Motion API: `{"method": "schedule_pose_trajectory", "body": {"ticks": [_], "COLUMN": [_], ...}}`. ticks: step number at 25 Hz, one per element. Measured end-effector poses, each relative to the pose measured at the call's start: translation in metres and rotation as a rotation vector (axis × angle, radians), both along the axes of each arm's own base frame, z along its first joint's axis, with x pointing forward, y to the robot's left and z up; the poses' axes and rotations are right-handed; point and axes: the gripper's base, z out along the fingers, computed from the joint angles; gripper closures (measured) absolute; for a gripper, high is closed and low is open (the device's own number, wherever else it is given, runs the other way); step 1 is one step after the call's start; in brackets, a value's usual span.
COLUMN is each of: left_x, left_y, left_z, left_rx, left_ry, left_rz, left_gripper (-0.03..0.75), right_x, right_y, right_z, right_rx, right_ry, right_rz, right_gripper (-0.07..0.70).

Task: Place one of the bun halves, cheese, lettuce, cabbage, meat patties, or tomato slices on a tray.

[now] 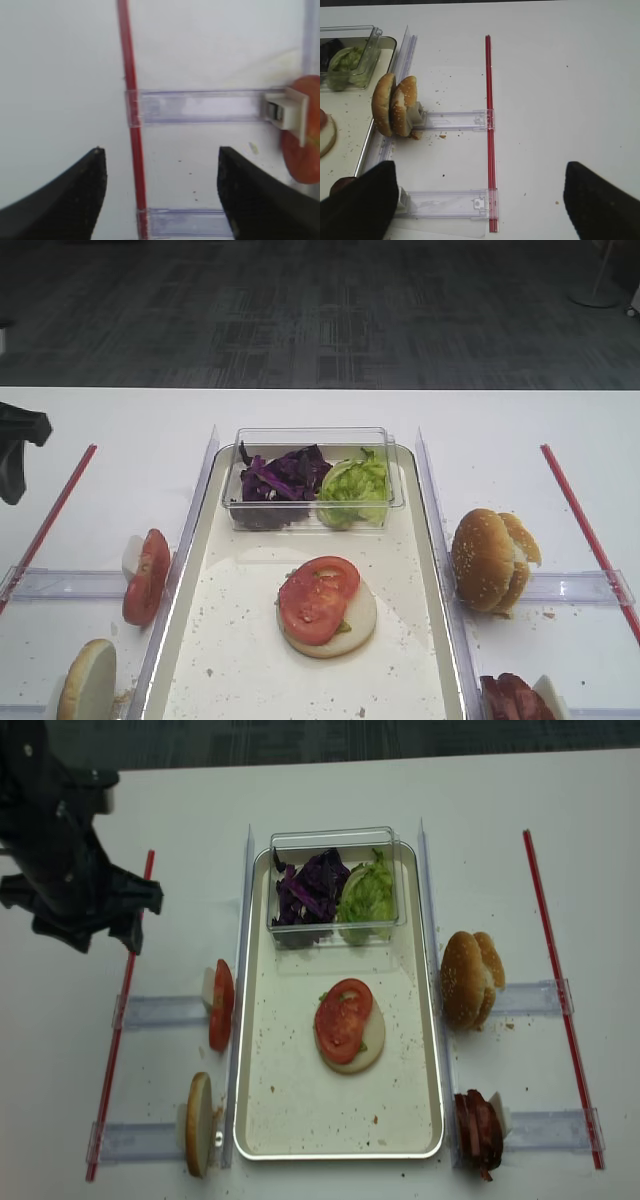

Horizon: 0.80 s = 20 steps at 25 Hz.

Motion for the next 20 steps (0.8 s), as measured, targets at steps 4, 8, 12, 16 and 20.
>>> {"method": "schedule_pose_trajectory", "body": {"ticks": [4, 8, 12, 16, 20], "left_x": [-0.001, -0.006, -0.026, -0.057, -0.095], "left_y": [0.03, 0.034, 0.03, 0.026, 0.021], "left_z": [0.0, -0.001, -0.005, -0.003, 0.002], "left_rx": [0.0, -0.017, -0.041, -0.059, -0.068], "left_ry": [0.008, 0.035, 0.066, 0.059, 0.027], "left_rz": [0.051, 0.051, 0.048, 0.054, 0.058], "left_gripper": [0.278, 0.278, 0.278, 0.278, 0.278], "right_x": [0.0, 0.0, 0.0, 0.0, 0.0], "right_y": [0.0, 0.0, 0.0, 0.0, 0.0], "right_z": [0.0, 0.0, 0.0, 0.0, 0.0], "right_rx": [0.0, 0.0, 0.0, 0.0, 0.0], "right_ry": [0.0, 0.0, 0.0, 0.0, 0.0], "right_rz": [0.0, 0.0, 0.0, 0.0, 0.0], "right_gripper": [-0.048, -0.048, -0.048, -0.048, -0.048]}}
